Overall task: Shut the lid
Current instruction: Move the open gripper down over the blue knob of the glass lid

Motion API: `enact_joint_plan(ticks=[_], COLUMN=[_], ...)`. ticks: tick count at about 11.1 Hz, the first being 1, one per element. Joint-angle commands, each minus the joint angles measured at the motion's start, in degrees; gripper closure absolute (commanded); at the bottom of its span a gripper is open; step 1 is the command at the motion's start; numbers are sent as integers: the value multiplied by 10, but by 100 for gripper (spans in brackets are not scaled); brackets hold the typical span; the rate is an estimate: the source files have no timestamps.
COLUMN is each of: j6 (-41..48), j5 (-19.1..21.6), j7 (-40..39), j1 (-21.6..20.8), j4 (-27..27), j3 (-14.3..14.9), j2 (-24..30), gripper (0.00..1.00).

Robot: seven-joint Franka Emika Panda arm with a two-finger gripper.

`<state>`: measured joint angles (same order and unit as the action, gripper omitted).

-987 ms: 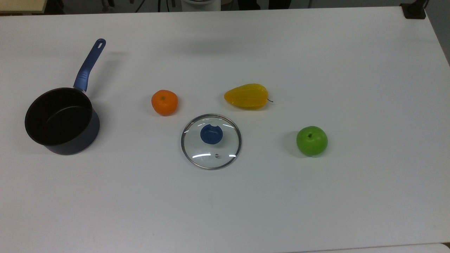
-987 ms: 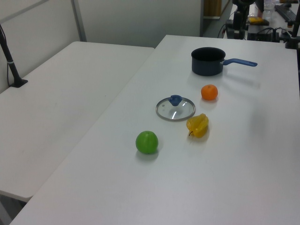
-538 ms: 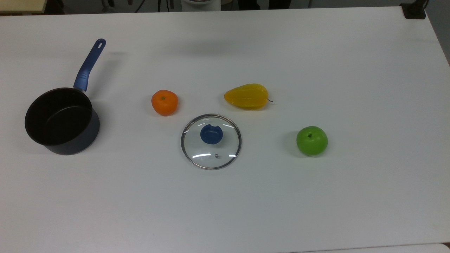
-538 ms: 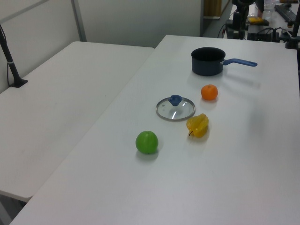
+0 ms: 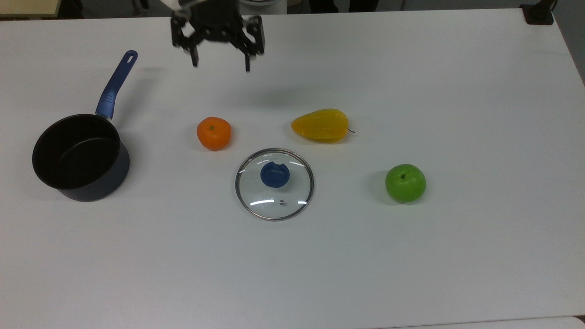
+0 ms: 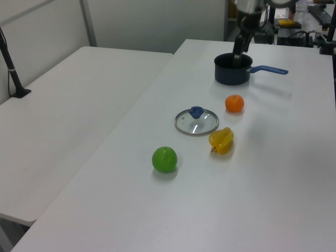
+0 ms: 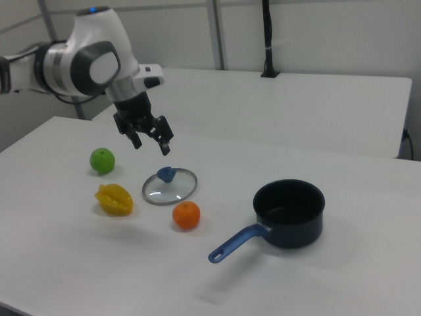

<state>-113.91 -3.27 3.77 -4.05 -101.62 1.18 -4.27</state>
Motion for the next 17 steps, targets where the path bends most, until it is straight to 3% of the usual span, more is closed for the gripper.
enact_joint_plan(ticks=[1, 8, 17], j6=[-78, -251, -362], j5=[7, -3, -10], j7=[45, 131, 131], j1=[-20, -53, -63], j4=[-5, -3, 0], j3=[1, 0, 0], j2=[-47, -166, -222], gripper=[0, 0, 0])
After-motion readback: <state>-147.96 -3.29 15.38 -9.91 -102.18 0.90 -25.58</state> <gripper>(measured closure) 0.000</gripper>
